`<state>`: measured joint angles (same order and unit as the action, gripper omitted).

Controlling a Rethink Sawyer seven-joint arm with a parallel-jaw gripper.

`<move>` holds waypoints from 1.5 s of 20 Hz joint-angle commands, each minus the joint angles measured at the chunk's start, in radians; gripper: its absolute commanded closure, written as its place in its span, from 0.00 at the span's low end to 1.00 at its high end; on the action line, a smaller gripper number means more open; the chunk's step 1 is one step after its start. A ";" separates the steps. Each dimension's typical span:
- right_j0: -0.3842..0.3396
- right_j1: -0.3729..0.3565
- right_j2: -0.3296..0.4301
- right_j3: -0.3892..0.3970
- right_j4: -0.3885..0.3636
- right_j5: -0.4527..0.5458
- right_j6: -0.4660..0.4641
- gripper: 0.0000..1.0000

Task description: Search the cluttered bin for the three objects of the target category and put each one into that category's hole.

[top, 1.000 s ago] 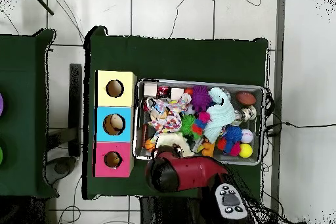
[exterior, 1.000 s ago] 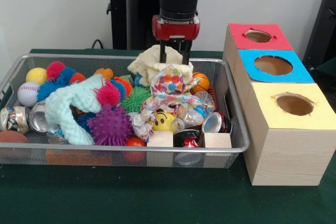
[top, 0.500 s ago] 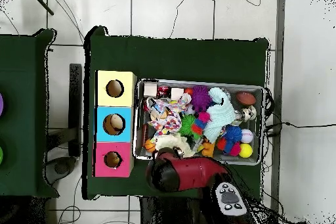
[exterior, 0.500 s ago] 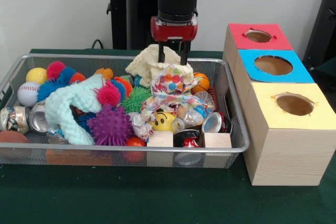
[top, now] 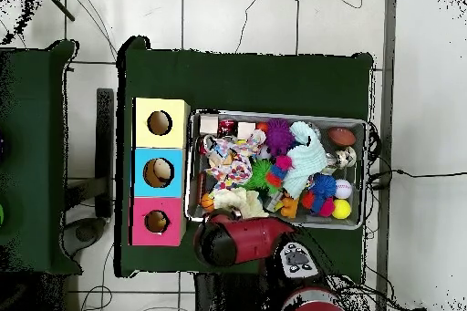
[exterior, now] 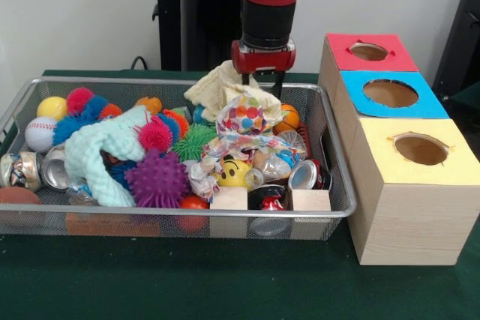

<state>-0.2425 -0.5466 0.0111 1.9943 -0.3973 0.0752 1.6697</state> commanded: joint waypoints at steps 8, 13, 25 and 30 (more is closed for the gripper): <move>-0.132 0.087 0.037 -0.300 -0.042 0.190 -0.054 0.00; -0.163 0.133 0.088 -0.395 -0.069 0.245 -0.106 0.00; -0.256 0.193 0.278 -0.634 -0.160 0.447 -0.287 0.00; -0.297 0.174 0.328 -0.658 -0.210 0.516 -0.319 0.00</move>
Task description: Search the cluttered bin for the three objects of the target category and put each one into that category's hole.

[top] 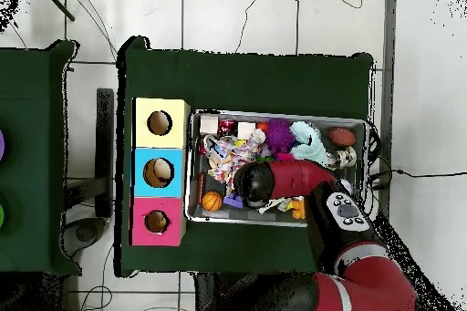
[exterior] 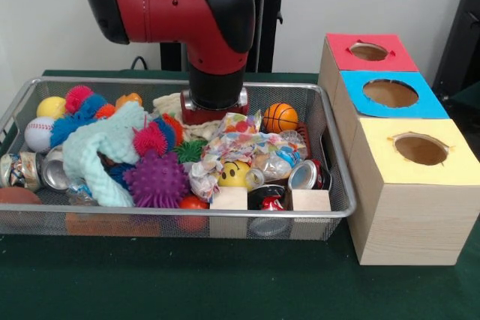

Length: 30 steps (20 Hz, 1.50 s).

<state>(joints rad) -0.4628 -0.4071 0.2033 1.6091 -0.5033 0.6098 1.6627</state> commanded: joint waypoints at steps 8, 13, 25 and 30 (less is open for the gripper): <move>-0.118 0.033 0.188 -0.281 -0.170 0.018 -0.281 0.00; -0.127 0.017 0.204 -0.282 -0.208 0.047 -0.275 0.00; -0.145 -0.041 0.240 -0.289 -0.227 0.227 -0.345 0.00; -0.160 -0.094 0.243 -0.262 -0.231 0.279 -0.351 0.00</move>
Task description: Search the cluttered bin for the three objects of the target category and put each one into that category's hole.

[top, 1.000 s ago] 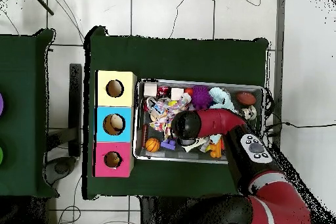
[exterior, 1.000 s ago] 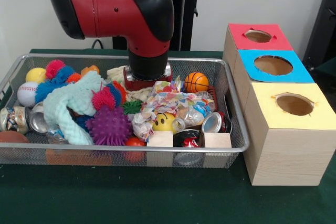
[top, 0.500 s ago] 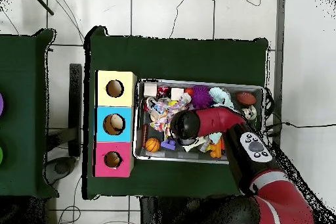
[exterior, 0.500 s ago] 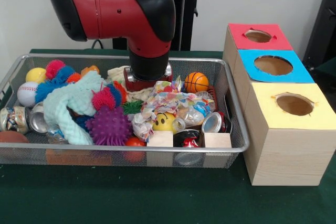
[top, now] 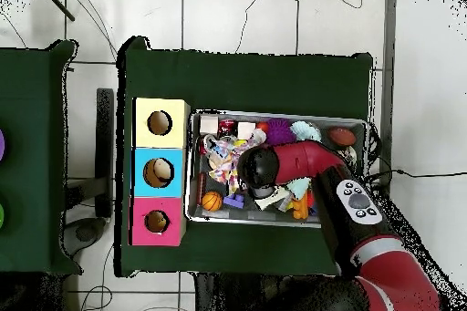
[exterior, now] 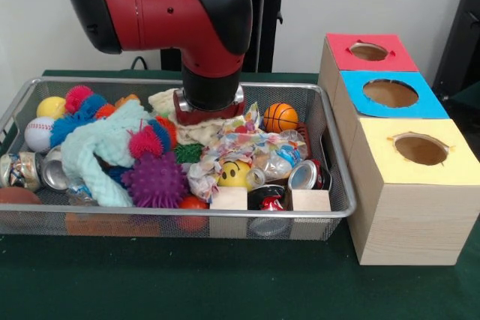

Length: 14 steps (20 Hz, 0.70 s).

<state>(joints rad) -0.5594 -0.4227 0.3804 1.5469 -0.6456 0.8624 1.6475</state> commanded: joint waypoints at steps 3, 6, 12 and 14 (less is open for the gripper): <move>-0.076 -0.097 0.073 -0.194 -0.096 0.046 -0.346 0.00; -0.093 -0.082 0.090 -0.201 -0.103 0.047 -0.360 0.00; -0.123 -0.048 0.117 -0.199 -0.119 -0.007 -0.358 0.00; -0.125 -0.049 0.122 -0.193 -0.125 -0.023 -0.350 0.00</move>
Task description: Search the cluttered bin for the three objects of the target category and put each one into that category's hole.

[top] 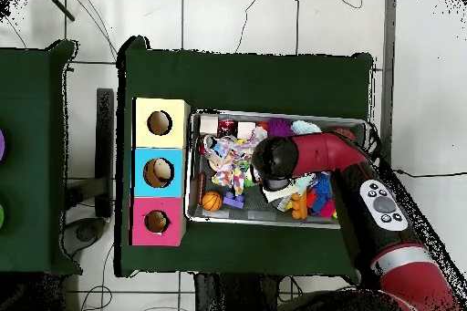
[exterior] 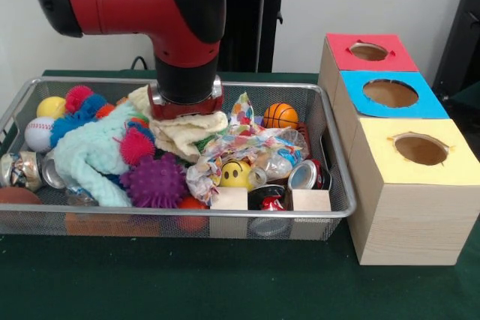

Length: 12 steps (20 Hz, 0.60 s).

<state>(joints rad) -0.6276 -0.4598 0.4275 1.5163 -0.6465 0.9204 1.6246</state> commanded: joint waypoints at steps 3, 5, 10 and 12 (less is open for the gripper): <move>-0.052 -0.017 0.078 -0.157 -0.130 -0.082 -0.309 0.00; -0.049 -0.021 0.079 -0.155 -0.132 -0.079 -0.295 0.00; -0.045 -0.054 0.079 -0.150 -0.142 -0.063 -0.289 0.00; -0.049 -0.062 0.082 -0.149 -0.142 -0.052 -0.298 0.00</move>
<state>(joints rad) -0.6464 -0.4705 0.4510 1.5090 -0.6885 0.9202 1.6207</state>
